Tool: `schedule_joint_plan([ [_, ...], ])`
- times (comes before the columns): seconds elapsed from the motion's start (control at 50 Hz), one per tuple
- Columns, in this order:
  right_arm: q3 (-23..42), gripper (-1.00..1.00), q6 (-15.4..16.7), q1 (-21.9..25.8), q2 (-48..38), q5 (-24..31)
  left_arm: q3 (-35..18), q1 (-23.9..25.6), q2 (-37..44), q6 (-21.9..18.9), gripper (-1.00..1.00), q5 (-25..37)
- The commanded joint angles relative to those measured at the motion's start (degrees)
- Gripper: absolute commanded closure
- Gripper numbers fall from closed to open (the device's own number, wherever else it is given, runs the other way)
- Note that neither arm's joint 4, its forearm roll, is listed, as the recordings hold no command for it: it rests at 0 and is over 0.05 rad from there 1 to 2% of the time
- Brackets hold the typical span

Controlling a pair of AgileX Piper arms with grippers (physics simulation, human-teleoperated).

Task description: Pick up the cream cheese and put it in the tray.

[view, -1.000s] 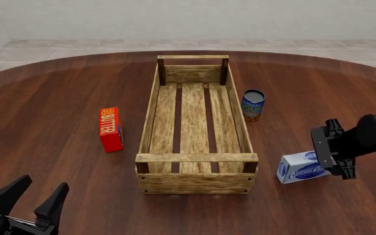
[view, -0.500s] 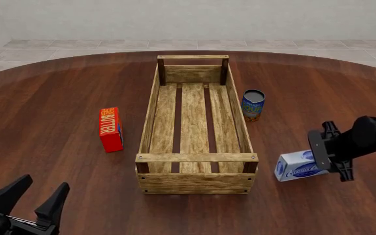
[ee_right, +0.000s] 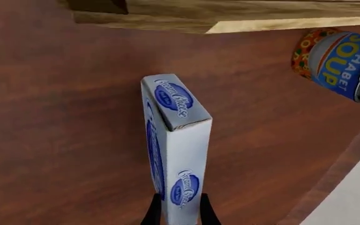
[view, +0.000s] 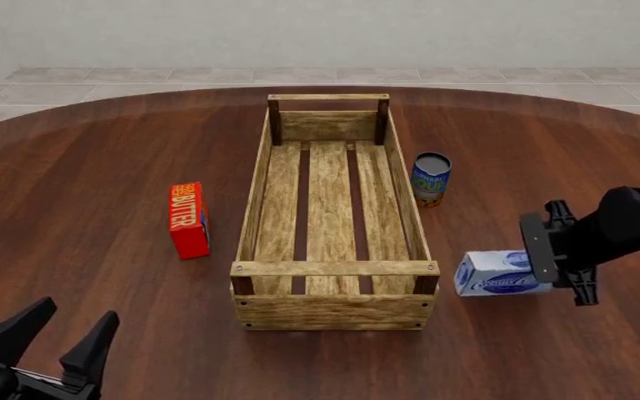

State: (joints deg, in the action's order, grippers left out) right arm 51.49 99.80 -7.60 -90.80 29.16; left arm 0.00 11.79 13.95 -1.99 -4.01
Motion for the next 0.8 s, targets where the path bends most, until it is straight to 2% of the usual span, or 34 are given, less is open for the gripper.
schedule_joint_plan([
  [0.02,5.6,1.0,-8.5,4.1,2.5,7.8,0.0,0.3,-0.9,0.0,-1.0,0.7],
  [0.04,8.9,1.0,-13.0,6.1,1.7,10.4,0.0,0.3,-0.9,0.0,-1.0,0.7],
  [0.06,9.0,1.0,-13.0,6.1,1.7,10.5,0.0,0.3,-0.9,0.0,-1.0,0.7],
  [0.08,14.1,1.0,-20.6,10.1,0.5,14.5,0.0,0.3,-1.0,0.0,-1.0,0.7],
  [0.1,15.0,1.0,-21.9,10.9,0.6,15.9,0.0,0.3,-1.1,0.0,-1.0,0.8],
  [0.16,15.7,1.0,-22.2,9.3,1.1,19.1,0.0,0.4,-1.5,0.0,-1.0,1.2],
  [0.3,16.7,1.0,-19.5,4.6,2.6,21.6,0.0,0.5,-2.1,0.1,-1.0,1.6],
  [0.4,17.9,1.0,-18.9,3.7,3.6,23.4,0.0,0.7,-2.1,0.2,-1.0,1.6],
  [0.42,19.5,1.0,-20.4,4.2,3.3,24.1,0.0,0.7,-2.2,0.2,-1.0,1.6],
  [0.46,20.2,1.0,-21.0,4.5,3.2,24.7,0.0,0.7,-2.3,0.2,-1.0,1.7],
  [0.54,26.1,1.0,-26.2,6.1,1.6,28.3,0.0,0.8,-2.9,0.3,-1.0,2.2],
  [0.56,26.1,1.0,-26.0,6.2,1.7,28.7,0.0,0.7,-2.9,0.3,-1.0,2.2],
  [0.62,31.5,1.0,-30.3,5.5,-0.7,32.0,0.0,0.8,-3.0,0.3,-1.0,2.2],
  [0.66,32.4,1.0,-30.6,5.7,-0.7,32.9,0.0,0.8,-3.4,0.3,-1.0,2.5],
  [0.72,37.7,1.0,-34.2,7.1,-2.4,35.5,0.0,0.9,-3.5,0.3,-1.0,2.7],
  [0.8,40.8,1.0,-35.5,8.4,-3.0,37.2,0.0,0.9,-3.6,0.3,-1.0,2.7],
])
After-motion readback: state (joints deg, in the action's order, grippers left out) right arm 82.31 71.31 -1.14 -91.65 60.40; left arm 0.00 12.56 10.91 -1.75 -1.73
